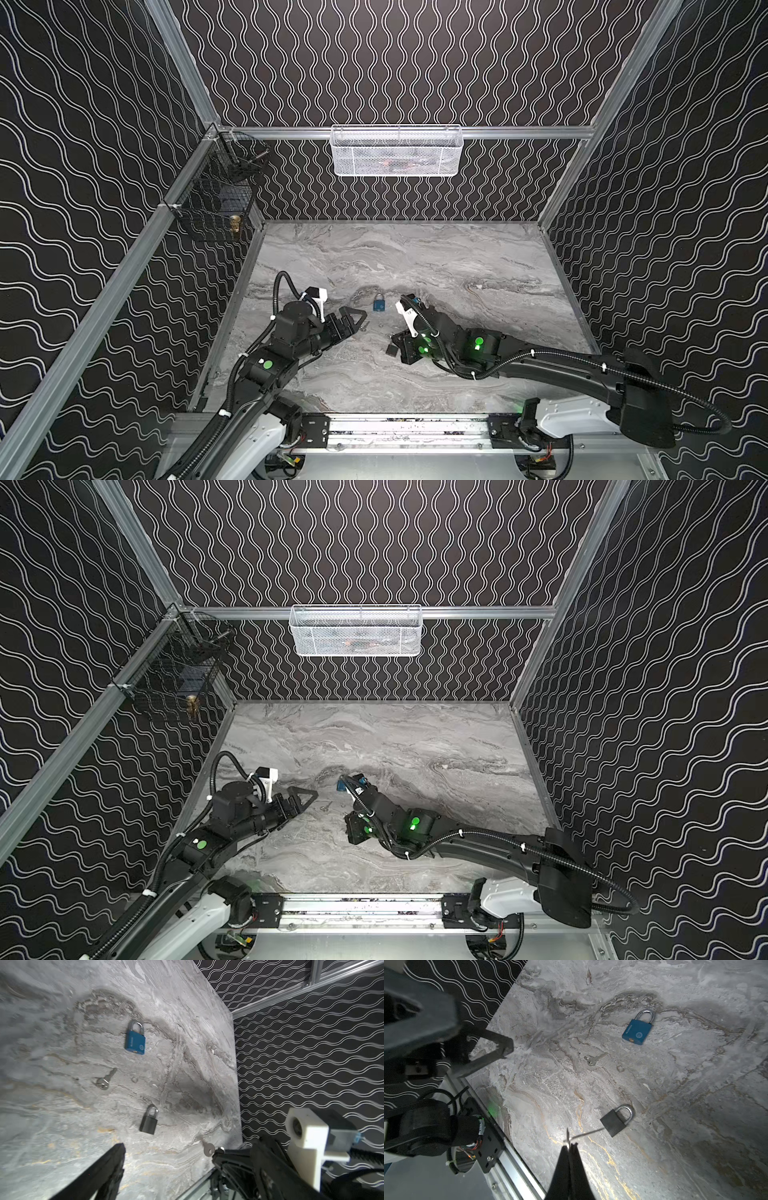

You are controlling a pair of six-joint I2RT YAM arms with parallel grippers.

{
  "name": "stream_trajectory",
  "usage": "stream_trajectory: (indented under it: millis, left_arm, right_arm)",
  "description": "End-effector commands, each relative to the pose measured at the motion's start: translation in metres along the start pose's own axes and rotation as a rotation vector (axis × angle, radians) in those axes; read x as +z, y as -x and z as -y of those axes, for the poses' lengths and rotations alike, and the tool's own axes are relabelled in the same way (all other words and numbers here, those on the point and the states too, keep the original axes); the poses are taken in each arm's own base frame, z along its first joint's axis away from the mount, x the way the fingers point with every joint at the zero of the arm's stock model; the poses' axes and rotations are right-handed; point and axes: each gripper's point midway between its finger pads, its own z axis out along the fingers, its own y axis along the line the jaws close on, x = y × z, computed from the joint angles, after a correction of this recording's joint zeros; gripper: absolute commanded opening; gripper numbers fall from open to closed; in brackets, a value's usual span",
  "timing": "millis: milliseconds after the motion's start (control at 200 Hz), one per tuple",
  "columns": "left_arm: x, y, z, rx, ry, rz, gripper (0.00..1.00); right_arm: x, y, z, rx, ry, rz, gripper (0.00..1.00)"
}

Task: Unlock with the key
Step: 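Lift the key with the right gripper while the left gripper reaches in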

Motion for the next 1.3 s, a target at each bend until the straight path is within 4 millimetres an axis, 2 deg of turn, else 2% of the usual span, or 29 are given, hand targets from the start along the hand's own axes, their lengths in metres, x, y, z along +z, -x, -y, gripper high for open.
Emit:
stream_trajectory:
  millis: [0, 410, 1031, 1296]
  left_arm:
    - [0.002, 0.007, 0.022, -0.049, -0.1, 0.01, 0.97]
    - [0.013, 0.002, 0.039, -0.164, -0.176, -0.016, 0.99]
    - [0.033, -0.02, 0.062, -0.311, -0.207, -0.077, 0.99]
    - [0.036, -0.02, 0.075, -0.381, -0.253, -0.075, 0.99]
  right_arm:
    - [-0.005, 0.011, -0.006, 0.015, 0.014, 0.029, 0.0]
    - [-0.013, 0.027, -0.013, 0.021, 0.032, 0.081, 0.0]
    - [-0.007, 0.053, -0.03, 0.017, 0.079, 0.151, 0.0]
    - [-0.003, 0.063, -0.037, 0.015, 0.102, 0.182, 0.0]
